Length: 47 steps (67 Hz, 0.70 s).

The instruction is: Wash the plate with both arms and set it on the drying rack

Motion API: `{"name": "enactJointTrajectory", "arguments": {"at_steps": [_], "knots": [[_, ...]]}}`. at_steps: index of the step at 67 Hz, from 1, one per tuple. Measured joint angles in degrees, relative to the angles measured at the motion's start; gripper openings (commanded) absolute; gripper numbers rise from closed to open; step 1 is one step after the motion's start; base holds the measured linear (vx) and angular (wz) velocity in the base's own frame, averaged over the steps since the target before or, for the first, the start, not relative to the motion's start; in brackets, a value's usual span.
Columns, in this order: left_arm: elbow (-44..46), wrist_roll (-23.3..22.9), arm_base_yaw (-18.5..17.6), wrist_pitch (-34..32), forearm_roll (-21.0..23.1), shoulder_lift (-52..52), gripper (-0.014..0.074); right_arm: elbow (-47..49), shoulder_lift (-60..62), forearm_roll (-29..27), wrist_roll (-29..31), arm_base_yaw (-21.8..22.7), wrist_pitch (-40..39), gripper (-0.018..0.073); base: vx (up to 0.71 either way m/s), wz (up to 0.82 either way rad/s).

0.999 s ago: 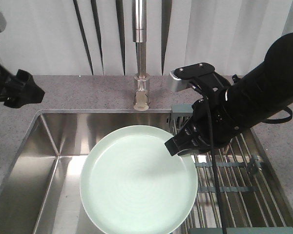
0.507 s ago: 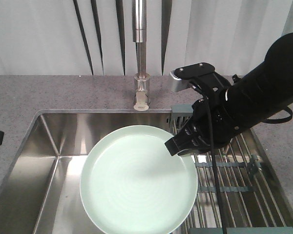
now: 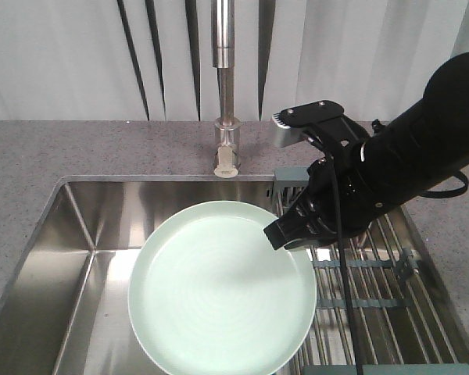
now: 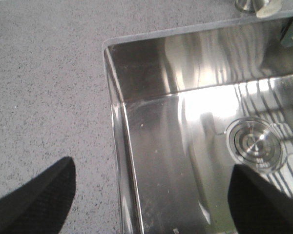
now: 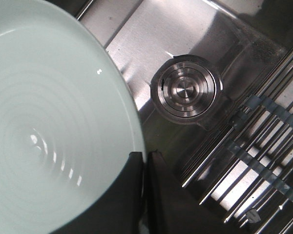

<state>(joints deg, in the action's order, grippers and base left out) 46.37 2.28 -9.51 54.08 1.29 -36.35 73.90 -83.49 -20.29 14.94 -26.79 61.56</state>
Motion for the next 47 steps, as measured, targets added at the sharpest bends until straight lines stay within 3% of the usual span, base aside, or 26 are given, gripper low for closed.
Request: {"name": "enactJointTrajectory", "arguments": {"at_steps": [47], "knots": [[-0.12, 0.0, 0.0, 0.0, 0.0, 0.32, 0.0585, 0.0, 0.0, 0.0, 1.47, 0.0, 0.5, -0.0001, 0.0, 0.0]]}}
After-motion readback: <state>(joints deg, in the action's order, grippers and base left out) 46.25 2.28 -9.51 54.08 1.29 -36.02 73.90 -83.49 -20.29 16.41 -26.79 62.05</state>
